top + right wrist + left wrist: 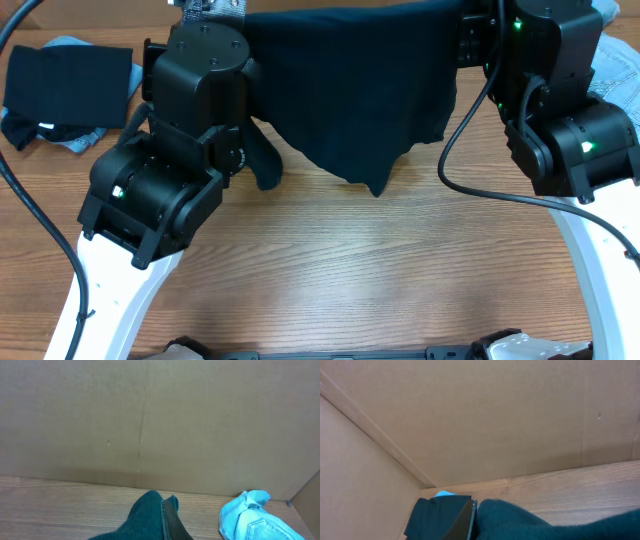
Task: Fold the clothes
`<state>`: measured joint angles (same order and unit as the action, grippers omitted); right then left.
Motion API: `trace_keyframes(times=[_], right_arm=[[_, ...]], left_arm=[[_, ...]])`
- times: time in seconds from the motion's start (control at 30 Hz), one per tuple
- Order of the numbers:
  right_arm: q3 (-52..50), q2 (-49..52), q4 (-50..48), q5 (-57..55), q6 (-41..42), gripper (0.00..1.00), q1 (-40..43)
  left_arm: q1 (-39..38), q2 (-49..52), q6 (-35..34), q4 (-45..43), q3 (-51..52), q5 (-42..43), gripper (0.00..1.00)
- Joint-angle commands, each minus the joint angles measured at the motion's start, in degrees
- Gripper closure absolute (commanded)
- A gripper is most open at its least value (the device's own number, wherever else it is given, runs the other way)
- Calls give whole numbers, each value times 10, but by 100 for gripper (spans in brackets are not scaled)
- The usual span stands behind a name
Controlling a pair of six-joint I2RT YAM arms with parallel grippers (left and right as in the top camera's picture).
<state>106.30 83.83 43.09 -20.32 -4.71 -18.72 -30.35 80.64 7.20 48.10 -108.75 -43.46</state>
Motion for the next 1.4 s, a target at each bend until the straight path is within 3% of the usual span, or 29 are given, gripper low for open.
trace_keyframes(times=[0.0,0.47,0.53,0.57,0.63,0.7,0.97,1.17,1.27,1.37], right_arm=[[18,-19,0,1,2,96,6],[18,-24,-76,65,2,96,6],[18,-24,-97,76,-1,96,6],[18,-24,-106,85,-1,96,7],[18,-24,-119,101,-1,96,6],[18,-24,-127,118,0,96,6],[18,-24,-157,240,0,96,6],[18,-24,-180,220,-1,96,9],[18,-24,-180,174,0,96,9],[18,-24,-170,144,0,96,9]], left_arm=[[4,-12,-8,-3,-13,-5,93],[7,-19,-10,-8,-14,0,91],[7,-24,-10,-8,-14,3,75],[7,-27,-10,-8,-14,3,60],[7,-35,-10,-8,-14,3,50],[7,-42,-10,-9,-14,3,48],[7,-78,-8,-43,-14,5,21],[7,-90,-6,-39,-14,6,14],[7,-92,-6,-24,-14,5,25],[7,-91,-6,-7,-14,5,13]])
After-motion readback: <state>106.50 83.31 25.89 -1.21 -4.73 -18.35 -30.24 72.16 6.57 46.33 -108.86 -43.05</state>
